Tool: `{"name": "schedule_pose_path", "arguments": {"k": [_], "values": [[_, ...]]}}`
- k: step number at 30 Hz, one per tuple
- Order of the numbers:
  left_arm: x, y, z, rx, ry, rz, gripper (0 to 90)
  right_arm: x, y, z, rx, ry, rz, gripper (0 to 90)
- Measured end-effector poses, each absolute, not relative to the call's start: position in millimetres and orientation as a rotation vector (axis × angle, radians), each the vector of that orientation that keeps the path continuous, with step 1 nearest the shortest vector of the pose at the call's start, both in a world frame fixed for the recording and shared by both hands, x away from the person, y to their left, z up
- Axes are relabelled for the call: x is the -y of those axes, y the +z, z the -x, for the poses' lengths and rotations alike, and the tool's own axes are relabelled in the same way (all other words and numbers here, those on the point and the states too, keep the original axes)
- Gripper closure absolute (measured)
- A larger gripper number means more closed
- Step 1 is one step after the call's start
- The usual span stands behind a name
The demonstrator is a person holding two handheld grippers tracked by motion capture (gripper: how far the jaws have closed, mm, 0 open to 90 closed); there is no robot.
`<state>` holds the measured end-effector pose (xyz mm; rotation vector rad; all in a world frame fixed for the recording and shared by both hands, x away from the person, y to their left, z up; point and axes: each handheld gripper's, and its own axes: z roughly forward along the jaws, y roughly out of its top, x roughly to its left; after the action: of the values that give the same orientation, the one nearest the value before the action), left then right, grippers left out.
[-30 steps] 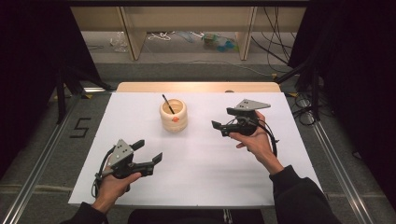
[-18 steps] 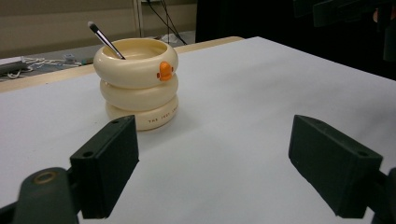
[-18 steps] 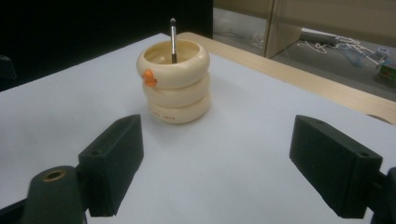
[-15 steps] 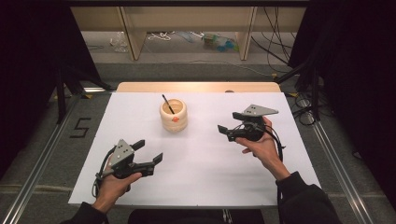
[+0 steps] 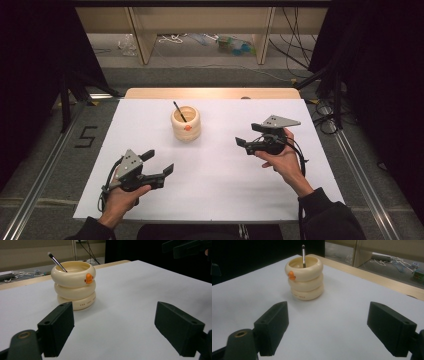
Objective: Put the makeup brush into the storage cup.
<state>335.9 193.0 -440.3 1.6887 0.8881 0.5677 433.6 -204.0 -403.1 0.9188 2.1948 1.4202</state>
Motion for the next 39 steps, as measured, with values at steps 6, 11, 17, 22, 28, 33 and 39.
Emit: {"name": "schedule_pose_path", "arguments": {"k": [6,11,17,22,28,33,39], "values": [[-193,-440,-336,-0.886,0.567,-1.689,16.1,206,-407,-429,-2.193,1.42,-0.924,19.0],[-194,-441,-336,-0.888,0.566,-1.688,16.1,207,-409,-425,-2.197,1.427,-0.945,18.7],[-194,-441,-336,-0.891,0.563,-1.684,16.1,212,-411,-422,-2.202,1.413,-0.938,18.7],[-194,-441,-336,-0.889,0.565,-1.686,16.1,215,-414,-419,-2.19,1.41,-0.944,17.4],[-194,-441,-336,-0.889,0.564,-1.685,16.1,219,-416,-412,-2.186,1.453,-0.966,16.8],[-194,-441,-336,-0.889,0.568,-1.685,16.1,222,-416,-403,-2.191,1.439,-0.956,16.4],[-194,-441,-335,-0.891,0.567,-1.683,16.1,223,-419,-394,-2.182,1.459,-0.946,16.4]]}}
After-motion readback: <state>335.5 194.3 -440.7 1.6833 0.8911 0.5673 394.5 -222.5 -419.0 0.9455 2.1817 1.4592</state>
